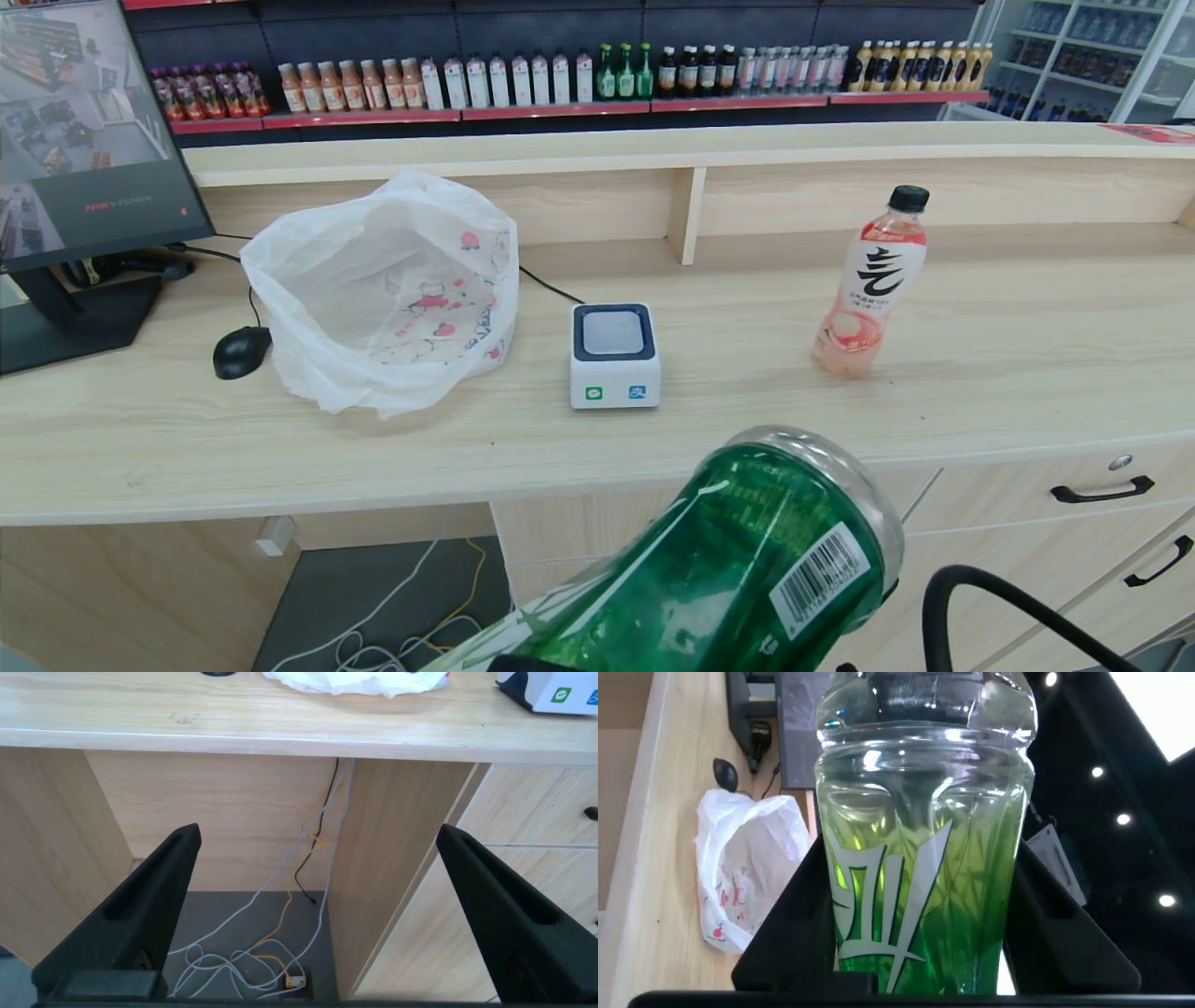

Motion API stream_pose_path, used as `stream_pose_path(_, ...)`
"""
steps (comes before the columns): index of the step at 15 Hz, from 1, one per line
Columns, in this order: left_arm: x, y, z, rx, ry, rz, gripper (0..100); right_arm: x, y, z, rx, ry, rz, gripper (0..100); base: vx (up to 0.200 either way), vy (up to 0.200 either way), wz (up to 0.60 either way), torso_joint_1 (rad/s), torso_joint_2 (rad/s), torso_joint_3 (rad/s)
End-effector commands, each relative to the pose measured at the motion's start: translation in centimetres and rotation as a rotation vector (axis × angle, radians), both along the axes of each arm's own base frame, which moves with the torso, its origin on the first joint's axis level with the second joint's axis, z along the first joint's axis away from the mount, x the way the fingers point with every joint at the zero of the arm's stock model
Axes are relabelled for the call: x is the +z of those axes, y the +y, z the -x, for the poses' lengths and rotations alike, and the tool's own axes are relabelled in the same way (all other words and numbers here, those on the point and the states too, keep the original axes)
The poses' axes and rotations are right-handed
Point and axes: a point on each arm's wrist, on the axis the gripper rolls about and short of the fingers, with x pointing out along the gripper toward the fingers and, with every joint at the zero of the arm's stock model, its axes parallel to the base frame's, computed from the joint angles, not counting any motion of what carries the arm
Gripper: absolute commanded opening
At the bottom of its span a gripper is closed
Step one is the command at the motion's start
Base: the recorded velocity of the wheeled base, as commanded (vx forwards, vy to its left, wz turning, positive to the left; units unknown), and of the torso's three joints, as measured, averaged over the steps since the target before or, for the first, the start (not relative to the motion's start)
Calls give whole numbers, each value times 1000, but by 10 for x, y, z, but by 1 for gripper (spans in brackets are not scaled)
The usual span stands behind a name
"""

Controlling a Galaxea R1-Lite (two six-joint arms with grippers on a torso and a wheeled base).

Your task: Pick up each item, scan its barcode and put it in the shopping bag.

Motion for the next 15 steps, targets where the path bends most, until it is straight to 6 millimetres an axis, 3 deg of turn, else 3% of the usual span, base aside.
stream_pose_path(1, 0, 0, 0, 1, 0, 0, 100, 3, -4, 1, 17, 45, -26, 0, 0, 0, 0, 0, 0, 0)
stream_pose_path(4, 0, 0, 0, 1, 0, 0, 100, 6, -9, 0, 46, 163, -73, 0, 0, 0, 0, 0, 0, 0)
stream_pose_path(9, 0, 0, 0, 1, 0, 0, 100, 15, -42, -8, 109, 466, -224, 0, 0, 0, 0, 0, 0, 0)
stream_pose_path(12, 0, 0, 0, 1, 0, 0, 100, -2, -48, -19, 78, 607, -214, 0, 0, 0, 0, 0, 0, 0)
stream_pose_path(15, 0, 0, 0, 1, 0, 0, 100, -24, -58, -15, 100, 806, -188, 0, 0, 0, 0, 0, 0, 0)
